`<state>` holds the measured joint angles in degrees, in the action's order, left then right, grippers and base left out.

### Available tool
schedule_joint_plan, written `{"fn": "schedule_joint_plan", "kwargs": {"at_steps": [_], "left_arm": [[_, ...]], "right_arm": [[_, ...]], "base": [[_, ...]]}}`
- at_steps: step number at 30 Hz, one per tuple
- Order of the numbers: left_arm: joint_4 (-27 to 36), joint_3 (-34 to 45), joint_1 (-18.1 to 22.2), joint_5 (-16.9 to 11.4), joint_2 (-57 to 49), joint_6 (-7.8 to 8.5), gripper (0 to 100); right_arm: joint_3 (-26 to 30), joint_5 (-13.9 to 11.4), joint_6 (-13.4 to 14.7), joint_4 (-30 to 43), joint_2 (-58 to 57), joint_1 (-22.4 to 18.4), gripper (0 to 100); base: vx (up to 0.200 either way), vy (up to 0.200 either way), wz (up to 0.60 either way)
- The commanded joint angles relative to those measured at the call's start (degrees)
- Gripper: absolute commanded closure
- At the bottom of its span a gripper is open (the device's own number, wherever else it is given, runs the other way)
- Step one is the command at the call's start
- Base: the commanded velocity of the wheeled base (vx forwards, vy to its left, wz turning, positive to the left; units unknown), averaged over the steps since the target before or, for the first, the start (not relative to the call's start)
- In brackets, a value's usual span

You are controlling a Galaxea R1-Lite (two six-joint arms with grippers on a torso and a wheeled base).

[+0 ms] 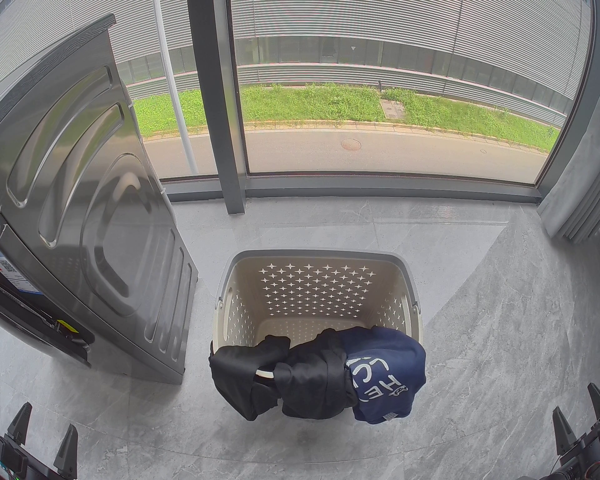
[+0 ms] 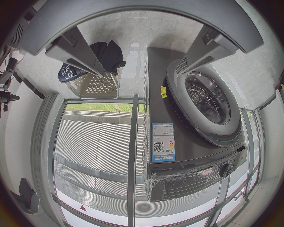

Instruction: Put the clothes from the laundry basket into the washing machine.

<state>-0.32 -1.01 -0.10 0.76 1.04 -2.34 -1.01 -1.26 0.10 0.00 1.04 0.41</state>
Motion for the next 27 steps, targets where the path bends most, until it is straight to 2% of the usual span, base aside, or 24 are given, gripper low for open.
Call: {"fn": "schedule_joint_plan", "kwargs": {"at_steps": [1, 5, 14, 20, 27], "left_arm": [[0.0, 1.0, 0.0, 0.0, -0.7, -0.03, 0], [0.0, 1.0, 0.0, 0.0, -0.7, -0.03, 0], [0.0, 1.0, 0.0, 0.0, -0.7, -0.03, 0], [0.0, 1.0, 0.0, 0.0, -0.7, -0.03, 0], [0.0, 1.0, 0.0, 0.0, -0.7, -0.03, 0]], "right_arm": [[1.0, 0.0, 0.0, 0.0, -1.0, 0.0, 0], [1.0, 0.0, 0.0, 0.0, -1.0, 0.0, 0], [1.0, 0.0, 0.0, 0.0, -1.0, 0.0, 0], [1.0, -0.1, 0.0, 0.0, -1.0, 0.0, 0], [1.0, 0.0, 0.0, 0.0, -1.0, 0.0, 0]], "base": [[0.200, 0.000, 0.00], [0.200, 0.000, 0.00], [0.000, 0.000, 0.00], [0.000, -0.200, 0.00], [0.000, 0.000, 0.00]]}}
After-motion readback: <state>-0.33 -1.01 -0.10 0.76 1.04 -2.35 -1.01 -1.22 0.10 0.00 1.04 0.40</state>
